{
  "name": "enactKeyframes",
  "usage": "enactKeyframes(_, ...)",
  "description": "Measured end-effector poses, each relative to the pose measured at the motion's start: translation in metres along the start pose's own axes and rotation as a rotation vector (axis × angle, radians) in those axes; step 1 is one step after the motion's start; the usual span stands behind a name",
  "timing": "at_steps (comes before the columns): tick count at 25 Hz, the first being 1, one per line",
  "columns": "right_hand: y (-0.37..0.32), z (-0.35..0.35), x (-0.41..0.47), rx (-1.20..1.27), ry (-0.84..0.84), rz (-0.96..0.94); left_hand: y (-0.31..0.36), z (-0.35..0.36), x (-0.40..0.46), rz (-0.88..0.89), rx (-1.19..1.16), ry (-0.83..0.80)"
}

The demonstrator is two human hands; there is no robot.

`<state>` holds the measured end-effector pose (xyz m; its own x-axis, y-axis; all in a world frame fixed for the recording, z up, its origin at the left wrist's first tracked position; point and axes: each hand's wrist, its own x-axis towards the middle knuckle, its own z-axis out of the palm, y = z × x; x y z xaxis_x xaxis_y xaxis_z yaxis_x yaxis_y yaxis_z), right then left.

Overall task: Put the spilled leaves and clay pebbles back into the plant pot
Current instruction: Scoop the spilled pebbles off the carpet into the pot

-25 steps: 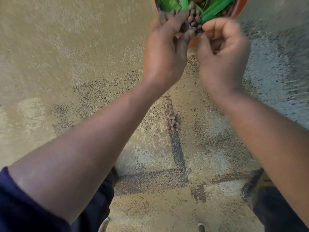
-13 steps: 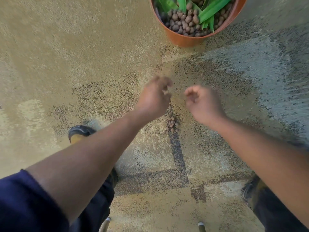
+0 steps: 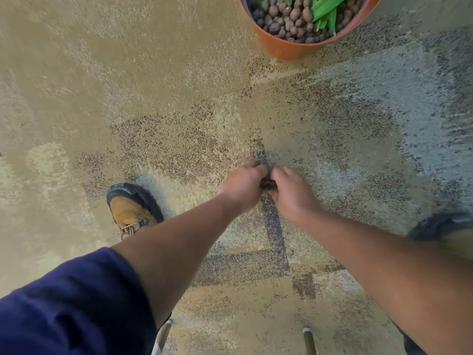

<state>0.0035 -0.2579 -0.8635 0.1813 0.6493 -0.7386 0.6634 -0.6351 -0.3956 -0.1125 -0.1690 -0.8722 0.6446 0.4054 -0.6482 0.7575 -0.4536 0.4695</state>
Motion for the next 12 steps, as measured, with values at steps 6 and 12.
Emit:
enactKeyframes(6,0.009,0.003,-0.007,-0.023,-0.021,-0.032,0.006,0.011,-0.006,0.013,0.017,0.005)
enactKeyframes(12,0.004,0.007,-0.008,-0.011,-0.01,0.024,0.006,0.014,-0.008,0.007,-0.054,0.012)
